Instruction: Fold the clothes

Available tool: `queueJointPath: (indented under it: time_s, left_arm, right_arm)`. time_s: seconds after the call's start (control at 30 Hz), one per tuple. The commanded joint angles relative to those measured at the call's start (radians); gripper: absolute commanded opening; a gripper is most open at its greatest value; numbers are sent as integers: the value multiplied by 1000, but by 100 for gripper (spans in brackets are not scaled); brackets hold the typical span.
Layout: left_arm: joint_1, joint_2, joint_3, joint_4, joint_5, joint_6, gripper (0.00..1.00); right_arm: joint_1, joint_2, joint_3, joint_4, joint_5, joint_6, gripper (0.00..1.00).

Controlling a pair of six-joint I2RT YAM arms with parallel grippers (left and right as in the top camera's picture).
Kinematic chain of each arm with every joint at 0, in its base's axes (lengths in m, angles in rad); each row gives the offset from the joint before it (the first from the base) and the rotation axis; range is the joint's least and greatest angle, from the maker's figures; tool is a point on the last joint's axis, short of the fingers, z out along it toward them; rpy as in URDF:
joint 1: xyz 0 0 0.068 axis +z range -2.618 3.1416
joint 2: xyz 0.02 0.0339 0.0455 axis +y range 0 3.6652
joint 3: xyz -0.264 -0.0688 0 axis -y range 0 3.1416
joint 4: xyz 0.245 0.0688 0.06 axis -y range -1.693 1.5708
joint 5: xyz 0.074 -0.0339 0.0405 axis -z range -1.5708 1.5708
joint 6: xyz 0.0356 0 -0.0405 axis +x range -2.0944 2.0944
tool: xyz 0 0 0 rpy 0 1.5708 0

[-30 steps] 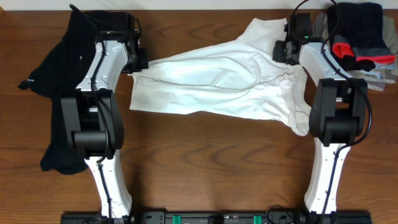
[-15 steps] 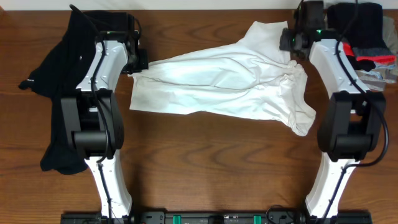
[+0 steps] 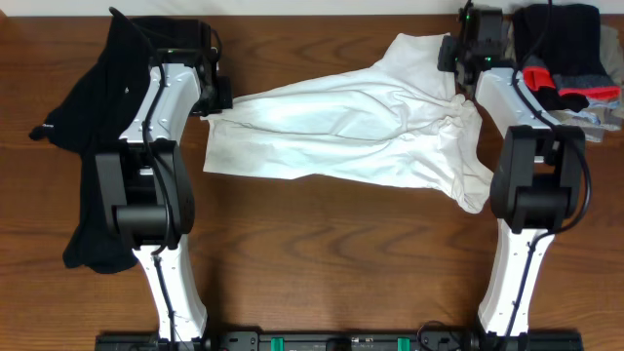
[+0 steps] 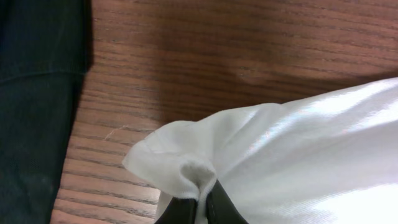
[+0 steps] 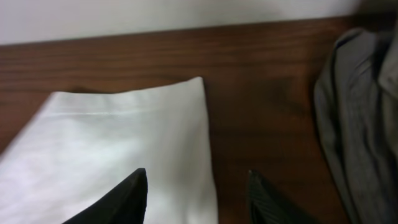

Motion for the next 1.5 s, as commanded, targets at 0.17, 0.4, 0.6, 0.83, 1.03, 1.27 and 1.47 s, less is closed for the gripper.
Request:
queueJointPath:
  time_s: [0.17, 0.4, 0.6, 0.83, 1.03, 1.27, 1.47]
  left_arm:
    - [-3, -10, -6, -6, -11, -6, 6]
    - [-3, -10, -6, -5, -11, -6, 6]
    - [-3, -10, -6, -6, -11, -7, 6]
    - [-3, -10, -6, -6, -11, -13, 6]
    - [-3, -10, -7, -5, -11, -13, 6]
    - [-3, -9, -6, 2, -11, -13, 6]
    - [0, -9, -6, 76, -11, -13, 6]
  right_arm:
    - [-14, 77, 1, 76, 10, -17, 53]
    - [-14, 122, 2, 103, -2, -17, 54]
    - [-14, 145, 2, 133, -11, -11, 55]
    - [-11, 169, 3, 169, -25, 2, 51]
    - [-11, 195, 3, 164, -47, 2, 25]
    - [-9, 201, 26, 121, -44, 2, 2]
    - [-12, 201, 228, -81, -24, -8, 1]
